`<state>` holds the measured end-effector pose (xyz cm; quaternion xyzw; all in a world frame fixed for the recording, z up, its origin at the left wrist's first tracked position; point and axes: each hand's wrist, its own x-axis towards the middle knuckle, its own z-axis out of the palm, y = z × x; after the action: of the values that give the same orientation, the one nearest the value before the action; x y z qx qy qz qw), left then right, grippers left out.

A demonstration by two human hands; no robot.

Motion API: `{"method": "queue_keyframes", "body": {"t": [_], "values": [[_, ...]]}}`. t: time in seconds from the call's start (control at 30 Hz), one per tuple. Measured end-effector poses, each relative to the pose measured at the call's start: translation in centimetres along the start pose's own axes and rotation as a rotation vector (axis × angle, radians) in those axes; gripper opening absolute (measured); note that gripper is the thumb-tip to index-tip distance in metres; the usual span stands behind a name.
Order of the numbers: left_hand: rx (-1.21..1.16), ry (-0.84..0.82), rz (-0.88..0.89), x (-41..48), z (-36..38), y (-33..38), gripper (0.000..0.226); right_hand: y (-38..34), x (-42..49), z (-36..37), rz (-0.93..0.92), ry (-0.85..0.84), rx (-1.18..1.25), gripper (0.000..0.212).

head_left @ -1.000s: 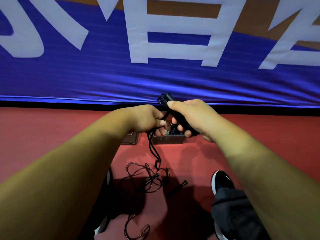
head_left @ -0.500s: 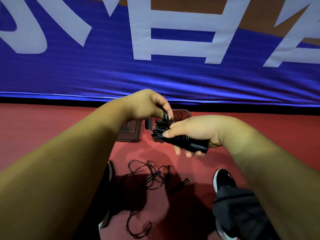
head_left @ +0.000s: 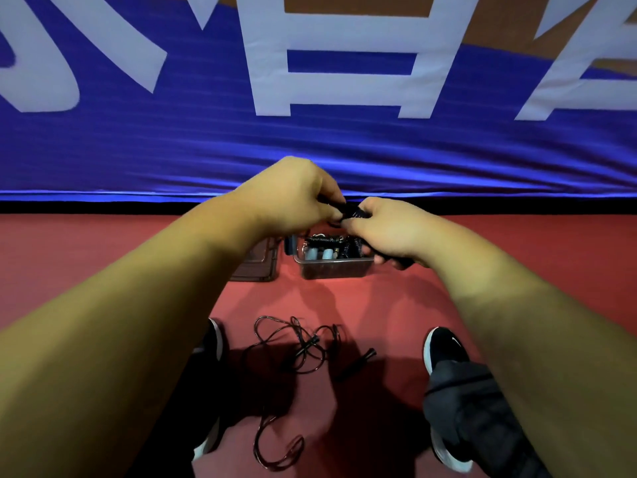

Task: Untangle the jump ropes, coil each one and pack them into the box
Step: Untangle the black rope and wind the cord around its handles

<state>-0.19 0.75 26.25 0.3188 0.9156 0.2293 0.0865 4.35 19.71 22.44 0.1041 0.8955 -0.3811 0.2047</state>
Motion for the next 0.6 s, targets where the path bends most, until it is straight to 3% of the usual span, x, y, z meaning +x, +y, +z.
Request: {"method": "queue_keyframes", "body": {"t": [0.17, 0.4, 0.53, 0.6], "values": [[-0.014, -0.218, -0.068, -0.1, 1.0, -0.1, 0.032, 0.6, 0.7, -0.2, 0.062, 0.073, 0.116, 0.030], [0.038, -0.121, -0.167, 0.1, 2.5, -0.8, 0.011, -0.8, 0.3, -0.7, 0.026, 0.028, 0.269, 0.021], [-0.090, -0.118, -0.284, 0.3, 2.7, -1.0, 0.023, -1.4, 0.3, -0.5, 0.045, 0.085, 0.324, 0.048], [-0.182, -0.101, -0.336, 0.2, 2.2, -0.9, 0.026, -1.2, 0.5, -0.4, 0.065, 0.131, 0.332, 0.047]]}}
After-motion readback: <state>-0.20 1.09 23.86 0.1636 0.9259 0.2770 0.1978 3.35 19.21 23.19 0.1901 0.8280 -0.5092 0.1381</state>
